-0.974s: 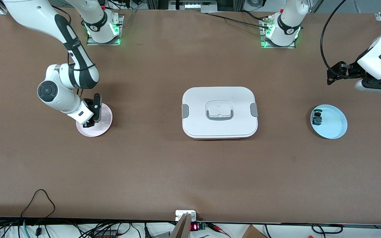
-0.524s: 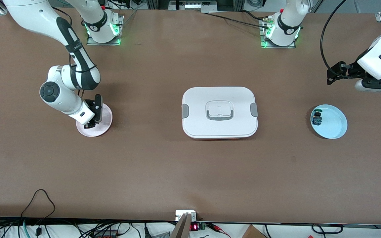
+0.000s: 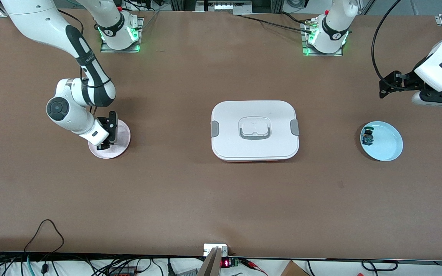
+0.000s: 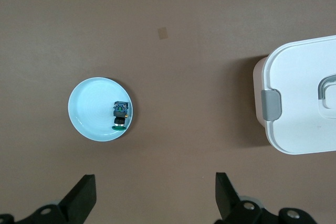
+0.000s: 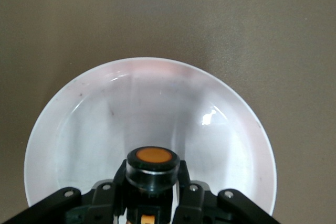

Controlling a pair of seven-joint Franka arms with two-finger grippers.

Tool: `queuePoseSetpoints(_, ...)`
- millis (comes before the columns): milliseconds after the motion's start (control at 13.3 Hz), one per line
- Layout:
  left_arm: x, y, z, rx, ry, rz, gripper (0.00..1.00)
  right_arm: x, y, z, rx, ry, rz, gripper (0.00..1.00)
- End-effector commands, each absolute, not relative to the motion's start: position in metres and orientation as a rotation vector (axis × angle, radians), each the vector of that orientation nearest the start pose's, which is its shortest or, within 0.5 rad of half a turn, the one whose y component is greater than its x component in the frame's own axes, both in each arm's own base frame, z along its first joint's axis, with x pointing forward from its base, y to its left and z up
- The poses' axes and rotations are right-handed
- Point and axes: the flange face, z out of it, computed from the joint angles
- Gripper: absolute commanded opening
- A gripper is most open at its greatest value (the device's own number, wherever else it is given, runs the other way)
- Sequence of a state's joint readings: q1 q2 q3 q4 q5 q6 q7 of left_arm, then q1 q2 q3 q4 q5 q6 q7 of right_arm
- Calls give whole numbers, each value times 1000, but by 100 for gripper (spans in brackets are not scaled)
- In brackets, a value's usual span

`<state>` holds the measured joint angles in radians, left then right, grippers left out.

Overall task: Transfer orange switch to right arm and place
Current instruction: 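Lower the switch onto the pink plate with the right gripper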

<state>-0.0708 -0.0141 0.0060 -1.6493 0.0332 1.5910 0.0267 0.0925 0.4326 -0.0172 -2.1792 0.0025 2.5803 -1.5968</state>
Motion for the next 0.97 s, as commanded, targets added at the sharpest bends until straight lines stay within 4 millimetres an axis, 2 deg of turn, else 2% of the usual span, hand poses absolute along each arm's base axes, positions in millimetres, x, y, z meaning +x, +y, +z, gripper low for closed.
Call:
queuePoseSetpoints(0,546,-39,606,-3089,144,52,100,545,41,186,2086,2372,-53,0)
queuePoseSetpoints(225,546,-41,607,-3089,149,49,100,541,41,184,2089,2378,-64,0)
queuePoseSetpoints(300,546,-40,607,-3089,149,52,100,542,41,184,2098,2371,-63,18)
queuePoseSetpoints(375,546,-40,607,-3090,149,52,100,542,40,185,2119,2352,-60,99)
queuePoseSetpoints(524,546,-40,607,-3089,149,52,100,546,39,204,2117,2339,-37,100)
queuePoseSetpoints(674,546,-41,607,-3089,147,52,100,551,41,237,2113,2328,-13,100)
queuePoseSetpoints(899,546,-40,606,-3090,146,54,100,572,45,293,2158,2298,-1,100)
